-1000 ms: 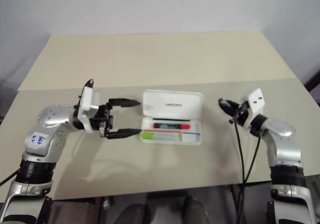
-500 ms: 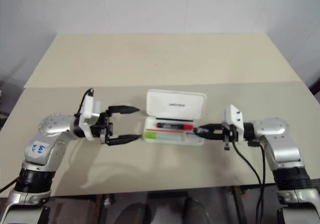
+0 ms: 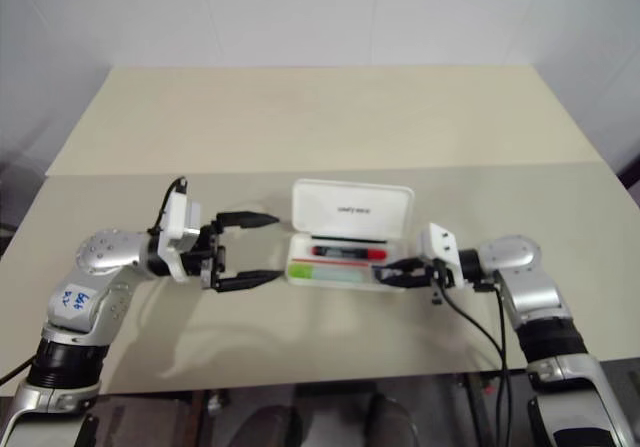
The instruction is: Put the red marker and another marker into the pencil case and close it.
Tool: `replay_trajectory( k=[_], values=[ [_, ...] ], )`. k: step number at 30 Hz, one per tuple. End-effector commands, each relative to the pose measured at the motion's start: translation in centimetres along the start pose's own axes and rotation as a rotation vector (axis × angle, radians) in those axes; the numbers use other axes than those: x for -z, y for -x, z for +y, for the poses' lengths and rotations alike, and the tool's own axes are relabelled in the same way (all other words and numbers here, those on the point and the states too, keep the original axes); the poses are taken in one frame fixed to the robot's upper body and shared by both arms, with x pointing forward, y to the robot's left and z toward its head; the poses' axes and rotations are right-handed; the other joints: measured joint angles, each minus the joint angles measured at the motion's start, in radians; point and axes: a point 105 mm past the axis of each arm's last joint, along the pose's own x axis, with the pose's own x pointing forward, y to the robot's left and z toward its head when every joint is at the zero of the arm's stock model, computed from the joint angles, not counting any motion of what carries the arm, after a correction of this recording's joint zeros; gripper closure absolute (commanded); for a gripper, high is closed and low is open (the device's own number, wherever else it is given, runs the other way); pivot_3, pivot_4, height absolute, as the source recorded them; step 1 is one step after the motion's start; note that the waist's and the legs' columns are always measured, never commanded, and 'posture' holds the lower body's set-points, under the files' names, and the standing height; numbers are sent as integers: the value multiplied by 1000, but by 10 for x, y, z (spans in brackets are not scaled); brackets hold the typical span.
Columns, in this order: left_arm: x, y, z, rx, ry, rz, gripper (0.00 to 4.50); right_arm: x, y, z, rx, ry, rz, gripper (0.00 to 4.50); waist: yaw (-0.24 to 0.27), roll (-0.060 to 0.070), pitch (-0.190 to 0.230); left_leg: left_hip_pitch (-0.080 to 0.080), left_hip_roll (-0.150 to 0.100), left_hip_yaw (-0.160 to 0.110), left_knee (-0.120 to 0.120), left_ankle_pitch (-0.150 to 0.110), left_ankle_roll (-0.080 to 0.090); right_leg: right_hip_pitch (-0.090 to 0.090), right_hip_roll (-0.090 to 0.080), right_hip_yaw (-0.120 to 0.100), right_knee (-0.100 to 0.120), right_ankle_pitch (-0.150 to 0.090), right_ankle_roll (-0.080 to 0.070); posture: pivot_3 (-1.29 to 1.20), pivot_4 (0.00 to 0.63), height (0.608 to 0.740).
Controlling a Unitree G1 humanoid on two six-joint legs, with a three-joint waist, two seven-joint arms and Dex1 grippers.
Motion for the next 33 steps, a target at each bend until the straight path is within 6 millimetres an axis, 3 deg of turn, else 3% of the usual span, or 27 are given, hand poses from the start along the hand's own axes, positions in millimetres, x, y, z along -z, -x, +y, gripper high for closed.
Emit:
replay_trajectory(
  k=[1, 7, 10, 11, 19, 24, 28, 32, 33],
  values=[
    [-10, 2, 1, -7, -41, -20, 0, -3, -1, -6, 27, 28, -1, 3366, 0, 0, 0, 0, 0, 0, 0, 0, 0, 0, 0, 0, 0, 0, 0, 0, 150, 740],
    [-11, 3, 2, -7, -48, -18, 0, -7, 7, -9, 35, 62, 5, 1349, 0, 0, 0, 0, 0, 0, 0, 0, 0, 0, 0, 0, 0, 0, 0, 0, 150, 740],
    [-11, 2, 3, -6, -47, -16, 0, -19, 11, -11, 29, 101, -12, 189, 0, 0, 0, 0, 0, 0, 0, 0, 0, 0, 0, 0, 0, 0, 0, 0, 150, 740],
    [-11, 2, 3, -6, -46, -16, 0, -23, 12, -10, 23, 112, -20, 18, 0, 0, 0, 0, 0, 0, 0, 0, 0, 0, 0, 0, 0, 0, 0, 0, 150, 740],
    [-7, 5, 5, -17, -38, -6, 0, -51, 23, 3, 19, 134, -121, 18, 4, 0, 0, 0, 0, 0, 0, 0, 0, 0, 0, 0, 0, 0, 0, 0, 150, 740],
    [-3, 20, 18, -101, -49, 19, 0, -52, 44, 6, 70, 107, -117, 18, 2, 0, 0, 0, 0, 0, 0, 0, 0, 0, 0, 0, 0, 0, 0, 0, 150, 740],
    [0, 33, 20, -116, -41, 34, 0, -39, 69, 7, 122, 132, -49, 18, 2, 0, 0, 0, 0, 0, 0, 0, 0, 0, 0, 0, 0, 0, 0, 0, 150, 740],
    [6, 40, 20, -127, -22, 42, 0, -36, 87, -2, 208, 134, -58, 18, 1, 0, 0, 0, 0, 1, 0, 0, 0, 0, 0, 0, 0, 0, 0, 0, 150, 740],
    [8, 42, 21, -132, -15, 39, 410, -36, 92, -5, 234, 132, -62, 0, 1, 0, 0, 0, 0, 1, 0, 0, 0, 0, 0, 0, 0, 0, 0, 0, 150, 740]
  ],
)
